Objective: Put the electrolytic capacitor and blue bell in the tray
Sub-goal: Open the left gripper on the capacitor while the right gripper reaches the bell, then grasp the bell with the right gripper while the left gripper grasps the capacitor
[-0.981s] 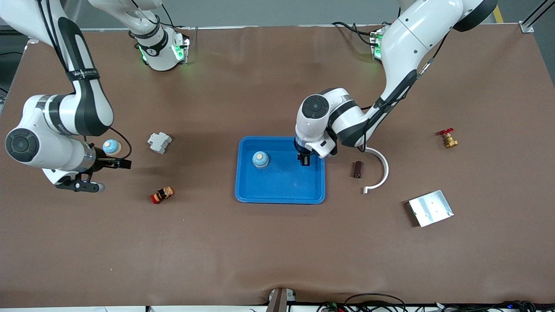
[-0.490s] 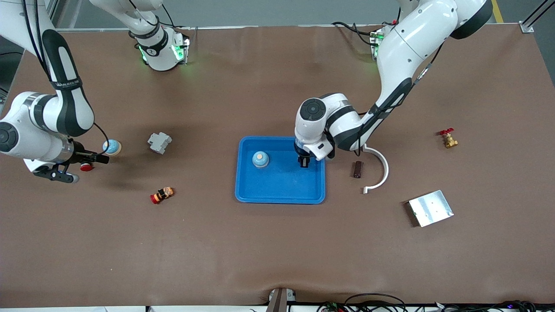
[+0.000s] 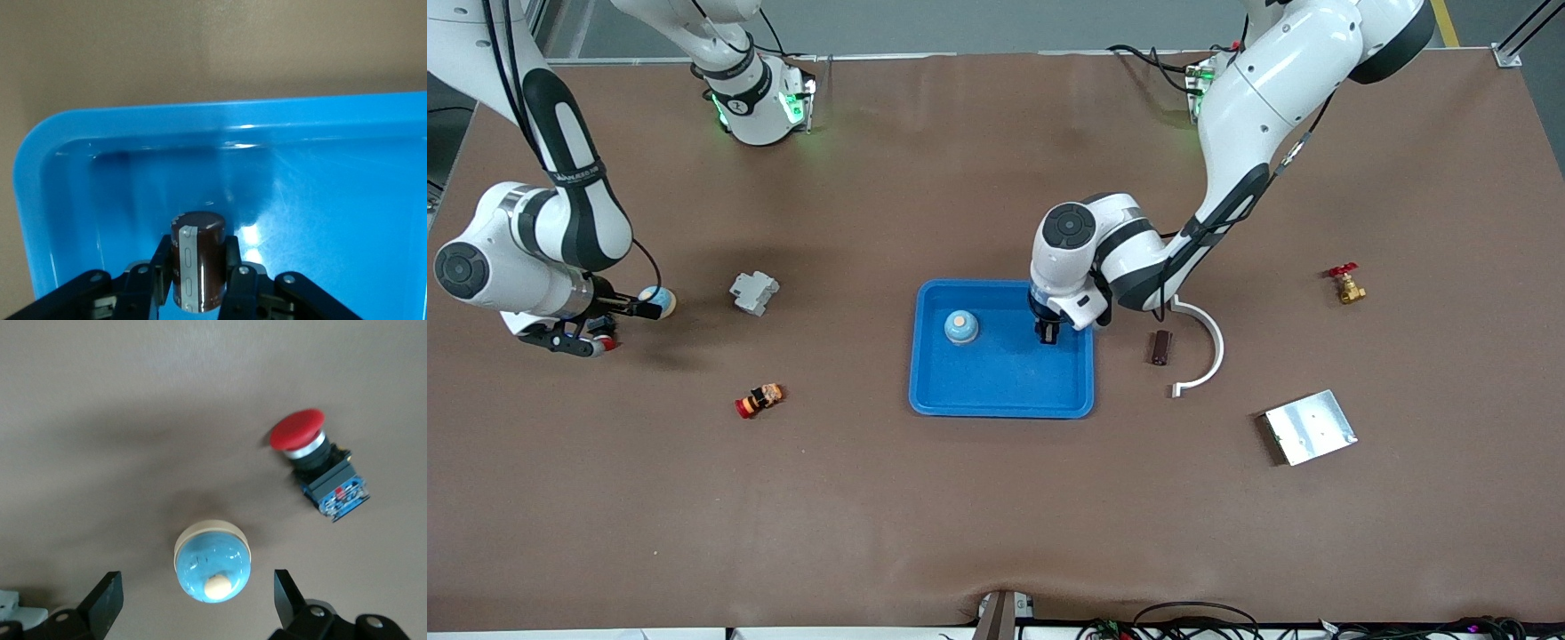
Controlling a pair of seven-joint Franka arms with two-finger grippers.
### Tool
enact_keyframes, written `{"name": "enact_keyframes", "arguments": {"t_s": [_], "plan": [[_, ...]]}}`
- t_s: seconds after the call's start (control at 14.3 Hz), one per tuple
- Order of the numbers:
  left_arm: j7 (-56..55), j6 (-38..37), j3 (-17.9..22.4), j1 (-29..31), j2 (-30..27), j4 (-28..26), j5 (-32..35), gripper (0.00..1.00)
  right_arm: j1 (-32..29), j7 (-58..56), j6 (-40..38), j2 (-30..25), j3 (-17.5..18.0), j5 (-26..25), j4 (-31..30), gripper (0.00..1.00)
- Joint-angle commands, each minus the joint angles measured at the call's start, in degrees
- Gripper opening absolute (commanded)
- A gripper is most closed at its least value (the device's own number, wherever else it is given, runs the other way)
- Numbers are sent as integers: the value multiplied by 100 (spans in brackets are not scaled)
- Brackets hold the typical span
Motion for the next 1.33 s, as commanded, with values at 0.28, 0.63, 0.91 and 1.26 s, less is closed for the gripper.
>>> {"name": "enact_keyframes", "arguments": {"t_s": [0.28,0.63,0.91,1.26], "plan": [[-41,200,38,-86,145,62,204,9,-170,-365,501,161,21,173,-243,100],[-50,174,38,-51,66,71,213,100,-187,-479,590,284,30,251,-331,100],[3,-18,-6,54,-128,79,204,100,-187,-1041,714,417,21,665,-348,100],[1704,-642,-1092,1324,-207,44,72,100,-205,-1313,713,408,-5,665,-348,100]]}}
